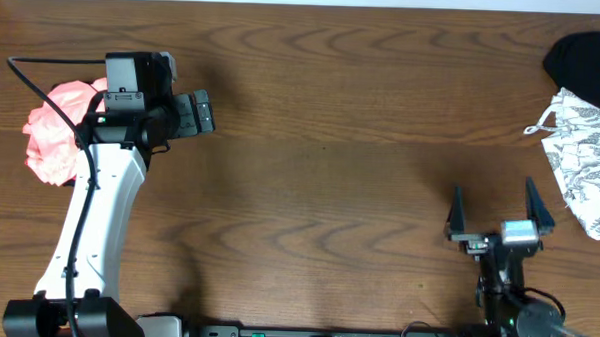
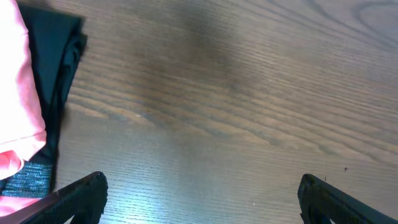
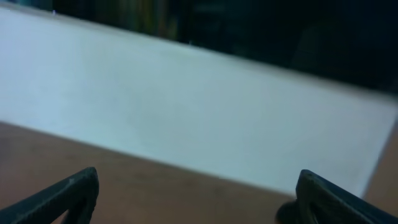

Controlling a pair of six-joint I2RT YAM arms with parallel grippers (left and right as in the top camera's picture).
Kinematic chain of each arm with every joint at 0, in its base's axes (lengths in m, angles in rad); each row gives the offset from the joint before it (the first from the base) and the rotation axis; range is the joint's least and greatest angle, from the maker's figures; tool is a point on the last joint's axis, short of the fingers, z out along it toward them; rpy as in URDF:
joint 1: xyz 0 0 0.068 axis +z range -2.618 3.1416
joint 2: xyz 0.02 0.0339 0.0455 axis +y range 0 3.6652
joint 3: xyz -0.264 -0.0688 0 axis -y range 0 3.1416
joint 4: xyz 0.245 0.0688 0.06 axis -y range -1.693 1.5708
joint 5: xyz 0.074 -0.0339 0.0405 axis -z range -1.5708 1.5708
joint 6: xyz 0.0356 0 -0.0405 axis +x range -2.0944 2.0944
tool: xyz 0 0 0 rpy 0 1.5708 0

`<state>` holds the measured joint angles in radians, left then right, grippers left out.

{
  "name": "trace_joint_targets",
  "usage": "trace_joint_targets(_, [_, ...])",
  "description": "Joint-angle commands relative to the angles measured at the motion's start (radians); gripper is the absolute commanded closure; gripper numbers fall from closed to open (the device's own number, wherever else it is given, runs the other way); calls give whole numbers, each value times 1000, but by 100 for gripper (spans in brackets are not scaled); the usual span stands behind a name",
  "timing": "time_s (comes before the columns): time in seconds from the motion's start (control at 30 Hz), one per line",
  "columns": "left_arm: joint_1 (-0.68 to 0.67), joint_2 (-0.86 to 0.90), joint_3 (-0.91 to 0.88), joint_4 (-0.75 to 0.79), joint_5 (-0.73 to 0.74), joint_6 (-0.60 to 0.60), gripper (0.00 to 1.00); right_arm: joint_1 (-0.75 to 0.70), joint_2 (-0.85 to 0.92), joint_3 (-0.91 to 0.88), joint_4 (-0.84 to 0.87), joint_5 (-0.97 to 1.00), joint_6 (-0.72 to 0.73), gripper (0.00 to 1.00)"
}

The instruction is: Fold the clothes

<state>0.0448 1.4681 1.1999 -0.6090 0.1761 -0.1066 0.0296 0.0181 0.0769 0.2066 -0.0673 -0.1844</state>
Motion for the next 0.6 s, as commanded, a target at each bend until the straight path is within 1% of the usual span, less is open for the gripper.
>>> trace_joint_targets(0.0, [0,2,0,0,-9,9,2,5,-13,-28,22,8,-113,1])
trace_joint_targets(0.1, [0,2,0,0,-9,9,2,5,-13,-47,7,8,-173,1])
trace_joint_targets(0.17, [0,2,0,0,-9,9,2,5,-13,-71,-39,8,-191,1])
trace_joint_targets(0.3, [0,2,0,0,-9,9,2,5,-13,-71,-285,-2,-167,1])
trace_joint_targets(0.37, [0,2,0,0,-9,9,2,5,-13,-71,-272,-1,-124,1])
trace_joint_targets(0.57, [0,2,0,0,-9,9,2,4,-13,-71,-275,3,-123,1])
